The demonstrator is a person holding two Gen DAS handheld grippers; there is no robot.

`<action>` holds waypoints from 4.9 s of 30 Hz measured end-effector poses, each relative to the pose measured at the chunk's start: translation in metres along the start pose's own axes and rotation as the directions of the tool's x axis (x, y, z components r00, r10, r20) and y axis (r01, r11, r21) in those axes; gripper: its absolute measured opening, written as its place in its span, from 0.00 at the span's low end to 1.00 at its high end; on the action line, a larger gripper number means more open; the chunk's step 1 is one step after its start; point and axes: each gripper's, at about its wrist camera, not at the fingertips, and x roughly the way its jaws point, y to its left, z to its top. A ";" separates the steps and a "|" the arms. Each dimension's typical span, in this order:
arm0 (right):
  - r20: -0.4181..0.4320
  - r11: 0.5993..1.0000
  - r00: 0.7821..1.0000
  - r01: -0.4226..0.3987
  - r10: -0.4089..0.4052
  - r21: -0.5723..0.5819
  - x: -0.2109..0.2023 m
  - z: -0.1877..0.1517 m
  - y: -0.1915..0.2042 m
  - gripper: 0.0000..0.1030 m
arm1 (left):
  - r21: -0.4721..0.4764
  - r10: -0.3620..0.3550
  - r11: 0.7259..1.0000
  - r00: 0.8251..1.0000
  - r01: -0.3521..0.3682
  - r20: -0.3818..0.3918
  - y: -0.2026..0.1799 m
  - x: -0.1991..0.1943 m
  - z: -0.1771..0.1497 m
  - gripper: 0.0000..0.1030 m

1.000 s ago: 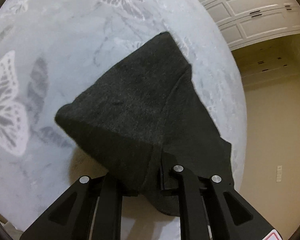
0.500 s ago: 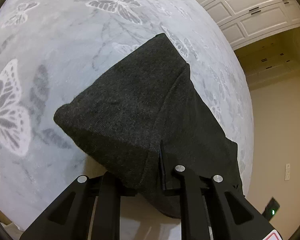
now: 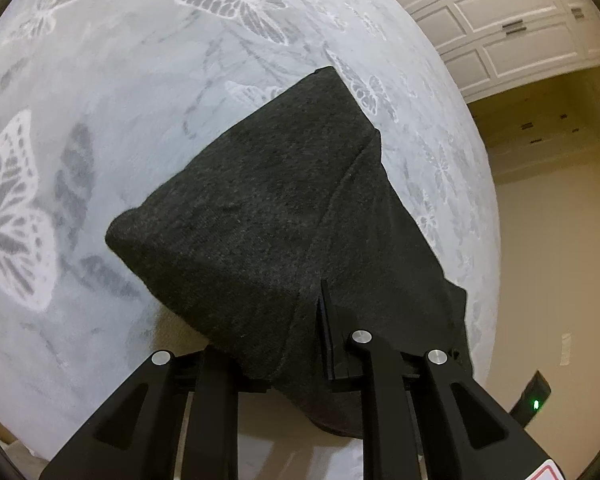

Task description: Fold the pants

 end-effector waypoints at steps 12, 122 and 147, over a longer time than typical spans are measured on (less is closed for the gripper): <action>0.084 0.875 0.981 0.118 -0.177 0.470 -0.078 -0.069 -0.172 0.74 | 0.230 -0.054 0.973 0.979 0.008 0.195 -0.061 -0.027 -0.016 0.08; 0.221 0.912 0.967 -0.200 0.125 0.358 -0.091 -0.073 -0.155 0.52 | 0.763 0.071 0.619 0.981 -0.186 0.181 -0.178 0.025 -0.152 0.52; 0.156 0.837 0.895 -0.447 0.419 0.316 -0.076 -0.080 -0.135 0.01 | 0.929 -0.096 0.335 0.986 0.159 -0.135 -0.249 0.099 -0.274 0.14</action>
